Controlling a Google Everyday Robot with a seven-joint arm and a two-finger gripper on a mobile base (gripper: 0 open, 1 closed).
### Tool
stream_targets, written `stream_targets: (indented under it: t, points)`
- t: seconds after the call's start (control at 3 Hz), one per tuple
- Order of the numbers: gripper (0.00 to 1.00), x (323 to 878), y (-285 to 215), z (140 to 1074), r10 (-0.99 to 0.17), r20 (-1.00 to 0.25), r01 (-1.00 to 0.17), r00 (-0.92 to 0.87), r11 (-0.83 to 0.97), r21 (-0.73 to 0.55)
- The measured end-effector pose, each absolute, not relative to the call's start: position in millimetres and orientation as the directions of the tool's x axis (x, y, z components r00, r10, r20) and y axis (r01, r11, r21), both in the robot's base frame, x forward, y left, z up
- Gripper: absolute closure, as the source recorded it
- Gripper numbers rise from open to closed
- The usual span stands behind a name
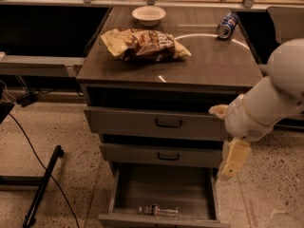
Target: Pick water bottle from bottom drawer and place on counter
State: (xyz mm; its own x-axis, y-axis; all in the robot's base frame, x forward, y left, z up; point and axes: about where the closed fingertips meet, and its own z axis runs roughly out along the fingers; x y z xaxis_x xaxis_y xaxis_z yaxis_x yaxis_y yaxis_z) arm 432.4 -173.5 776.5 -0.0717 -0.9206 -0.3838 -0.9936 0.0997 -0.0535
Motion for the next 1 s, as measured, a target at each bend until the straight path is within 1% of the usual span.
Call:
stream_targets:
  t: [0.33,0.67,1.0]
  points:
    - [0.00,419,-161,706,-0.897,-0.433,-0.993,-0.089,0.113,-0.031]
    - [0.00,415,-157,692,-0.859,-0.510,-0.993,-0.033,0.085,-0.078]
    - [0.00,414,-158,692,-0.864,-0.502,-0.993,0.041,0.021,-0.117]
